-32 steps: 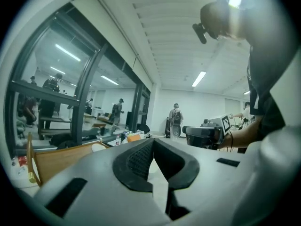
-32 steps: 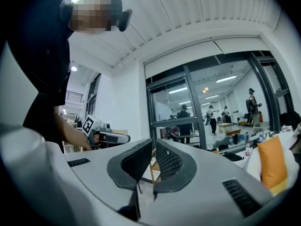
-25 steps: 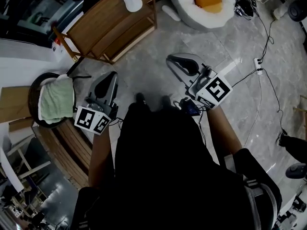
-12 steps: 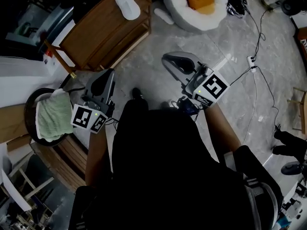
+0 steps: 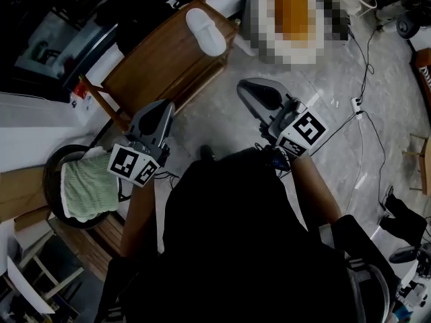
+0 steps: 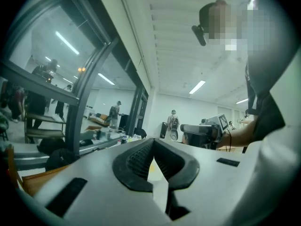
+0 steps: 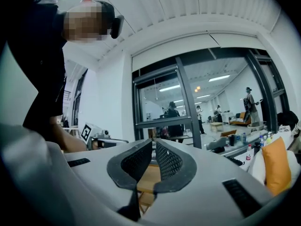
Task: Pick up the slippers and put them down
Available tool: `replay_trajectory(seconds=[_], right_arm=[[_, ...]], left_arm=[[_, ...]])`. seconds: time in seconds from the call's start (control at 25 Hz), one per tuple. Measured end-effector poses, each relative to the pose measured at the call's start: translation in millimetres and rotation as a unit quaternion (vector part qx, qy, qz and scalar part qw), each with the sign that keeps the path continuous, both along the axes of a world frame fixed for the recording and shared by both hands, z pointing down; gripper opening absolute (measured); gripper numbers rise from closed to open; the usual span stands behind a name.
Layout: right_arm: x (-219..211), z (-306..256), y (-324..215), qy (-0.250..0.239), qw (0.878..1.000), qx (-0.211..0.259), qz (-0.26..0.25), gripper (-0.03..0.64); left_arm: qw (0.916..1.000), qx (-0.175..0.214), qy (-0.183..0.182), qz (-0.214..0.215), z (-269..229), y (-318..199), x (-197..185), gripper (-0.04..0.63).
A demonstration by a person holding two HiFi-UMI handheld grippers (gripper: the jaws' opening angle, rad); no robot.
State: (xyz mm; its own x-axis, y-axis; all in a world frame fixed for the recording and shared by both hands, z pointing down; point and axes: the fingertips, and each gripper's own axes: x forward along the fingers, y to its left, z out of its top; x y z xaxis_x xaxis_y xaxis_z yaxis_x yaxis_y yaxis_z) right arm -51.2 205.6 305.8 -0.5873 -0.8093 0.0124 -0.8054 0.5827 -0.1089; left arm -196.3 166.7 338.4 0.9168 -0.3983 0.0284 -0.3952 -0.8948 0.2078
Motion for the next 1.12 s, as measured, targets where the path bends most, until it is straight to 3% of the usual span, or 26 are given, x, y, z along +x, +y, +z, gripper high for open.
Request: replay_trajectory(seconds=[0.24, 0.6, 0.88, 1.12], right_arm=[[10, 13, -27, 0.011, 1.000, -0.024, 0.011, 0.034], [60, 40, -92, -0.004, 0.999, -0.039, -0.013, 0.034], [128, 40, -149, -0.073, 0.994, -0.049, -0.057, 0.034], [182, 55, -185, -0.136, 0.983, -0.083, -0.095, 0.037]], left_arm=[[0.9996, -0.022, 0.012, 0.013, 15, -36, 12, 0.011], [0.9990, -0.041, -0.006, 0.016, 38, -101, 78, 0.011], [0.9971, -0.052, -0.045, -0.032, 36, -149, 133, 0.011], [0.9923, -0.069, -0.077, -0.069, 40, -165, 176, 0.011]])
